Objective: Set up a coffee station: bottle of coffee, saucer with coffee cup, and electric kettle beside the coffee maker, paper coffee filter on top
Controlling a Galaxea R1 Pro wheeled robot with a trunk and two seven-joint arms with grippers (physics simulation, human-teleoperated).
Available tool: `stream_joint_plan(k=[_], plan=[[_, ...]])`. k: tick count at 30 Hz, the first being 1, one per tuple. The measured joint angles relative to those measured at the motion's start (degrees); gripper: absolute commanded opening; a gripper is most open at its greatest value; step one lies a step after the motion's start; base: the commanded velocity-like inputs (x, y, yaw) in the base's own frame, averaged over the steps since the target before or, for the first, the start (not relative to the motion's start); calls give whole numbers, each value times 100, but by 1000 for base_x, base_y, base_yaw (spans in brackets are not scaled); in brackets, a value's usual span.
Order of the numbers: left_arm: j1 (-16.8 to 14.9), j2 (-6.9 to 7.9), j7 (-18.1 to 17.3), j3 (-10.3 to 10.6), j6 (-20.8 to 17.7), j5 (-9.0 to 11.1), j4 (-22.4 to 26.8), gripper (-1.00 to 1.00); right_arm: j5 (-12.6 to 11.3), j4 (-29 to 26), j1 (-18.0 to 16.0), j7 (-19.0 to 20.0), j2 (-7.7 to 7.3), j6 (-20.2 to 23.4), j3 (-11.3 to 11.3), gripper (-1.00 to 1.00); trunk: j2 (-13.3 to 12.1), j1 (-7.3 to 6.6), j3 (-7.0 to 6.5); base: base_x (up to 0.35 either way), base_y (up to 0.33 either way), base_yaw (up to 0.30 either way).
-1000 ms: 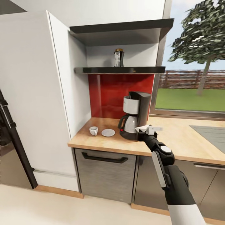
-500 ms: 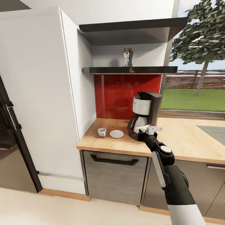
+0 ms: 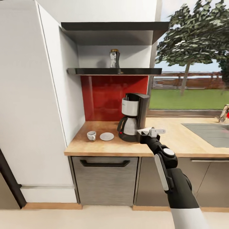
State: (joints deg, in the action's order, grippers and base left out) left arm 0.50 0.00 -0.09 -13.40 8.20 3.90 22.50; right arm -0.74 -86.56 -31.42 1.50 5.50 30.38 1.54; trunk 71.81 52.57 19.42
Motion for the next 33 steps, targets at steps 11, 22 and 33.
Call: stream_joint_plan(k=[11,22,33], plan=[[1,0,1,-2,-1,0,3,100,1,-4,0,1,-1,-2,0,-100,0,0,0,0,260,-85],[1,0,-6,-1,-1,0,3,100,1,-4,0,-1,-1,-2,0,-100,0,0,0,0,309,-2],[0,0,-7,0,7,1,0,100,0,-4,0,1,0,0,0,-100,0,0,0,0,181,-163]])
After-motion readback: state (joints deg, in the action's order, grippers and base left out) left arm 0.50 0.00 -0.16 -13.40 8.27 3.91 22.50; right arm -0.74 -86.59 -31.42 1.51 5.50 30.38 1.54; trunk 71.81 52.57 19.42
